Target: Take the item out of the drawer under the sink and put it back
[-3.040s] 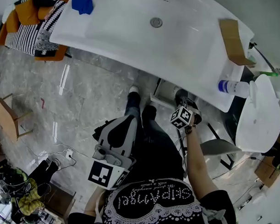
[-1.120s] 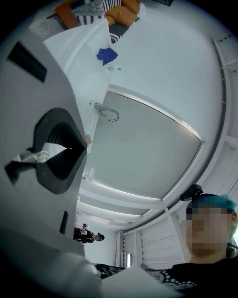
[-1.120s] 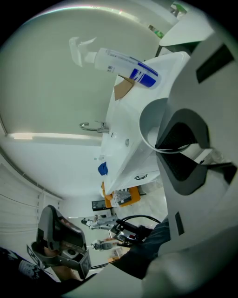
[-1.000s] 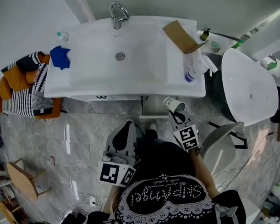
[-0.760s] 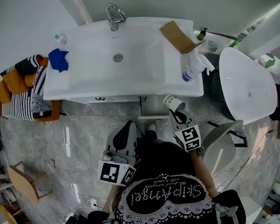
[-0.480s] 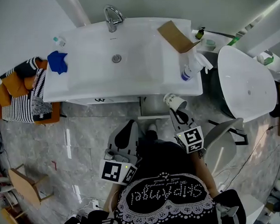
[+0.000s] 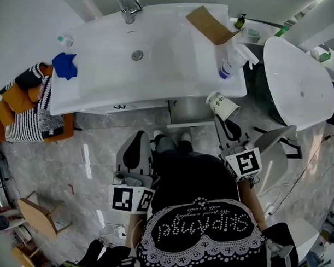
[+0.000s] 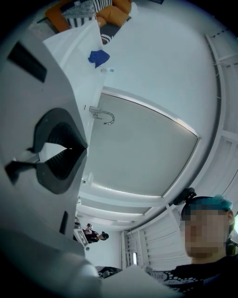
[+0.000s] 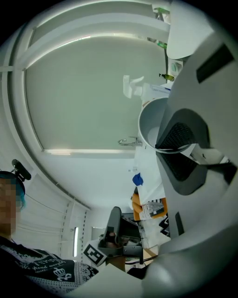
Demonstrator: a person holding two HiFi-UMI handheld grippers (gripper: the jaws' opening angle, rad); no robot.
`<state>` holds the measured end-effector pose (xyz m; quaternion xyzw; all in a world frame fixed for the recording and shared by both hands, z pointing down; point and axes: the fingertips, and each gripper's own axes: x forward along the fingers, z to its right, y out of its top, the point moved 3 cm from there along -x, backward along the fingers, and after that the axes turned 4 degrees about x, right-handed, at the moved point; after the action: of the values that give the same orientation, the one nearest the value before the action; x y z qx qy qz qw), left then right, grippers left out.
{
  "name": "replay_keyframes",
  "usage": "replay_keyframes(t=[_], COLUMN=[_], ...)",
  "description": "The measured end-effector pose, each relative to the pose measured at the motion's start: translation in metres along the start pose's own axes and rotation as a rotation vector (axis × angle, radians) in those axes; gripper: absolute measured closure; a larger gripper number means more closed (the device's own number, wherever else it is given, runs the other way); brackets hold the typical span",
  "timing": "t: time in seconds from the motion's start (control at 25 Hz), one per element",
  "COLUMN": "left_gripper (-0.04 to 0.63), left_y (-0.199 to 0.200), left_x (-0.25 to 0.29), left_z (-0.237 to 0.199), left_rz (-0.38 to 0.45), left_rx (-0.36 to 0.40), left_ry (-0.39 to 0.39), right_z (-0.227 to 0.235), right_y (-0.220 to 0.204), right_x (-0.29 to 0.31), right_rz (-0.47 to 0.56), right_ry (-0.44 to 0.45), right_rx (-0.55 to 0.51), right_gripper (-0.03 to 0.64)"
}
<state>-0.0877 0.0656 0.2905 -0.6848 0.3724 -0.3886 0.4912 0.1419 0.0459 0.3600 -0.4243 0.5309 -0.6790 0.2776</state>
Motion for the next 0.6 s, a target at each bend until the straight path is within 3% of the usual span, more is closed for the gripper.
replay_keyframes(t=[0.2, 0.36, 0.6], left_gripper=[0.591, 0.591, 0.591], left_y=[-0.003, -0.002, 0.001], left_x=[-0.003, -0.002, 0.000], left_z=[-0.007, -0.006, 0.006], left_rz=[-0.010, -0.010, -0.016], left_rx=[0.026, 0.035, 0.065], left_ry=[0.000, -0.005, -0.059], right_z=[0.005, 0.002, -0.003], right_y=[0.014, 0.025, 0.034], right_x=[-0.011, -0.017, -0.028], right_rz=[-0.001, 0.045, 0.069], right_ry=[-0.033, -0.028, -0.013], right_rx=[-0.020, 0.022, 0.055], right_gripper=[0.592, 0.592, 0.592])
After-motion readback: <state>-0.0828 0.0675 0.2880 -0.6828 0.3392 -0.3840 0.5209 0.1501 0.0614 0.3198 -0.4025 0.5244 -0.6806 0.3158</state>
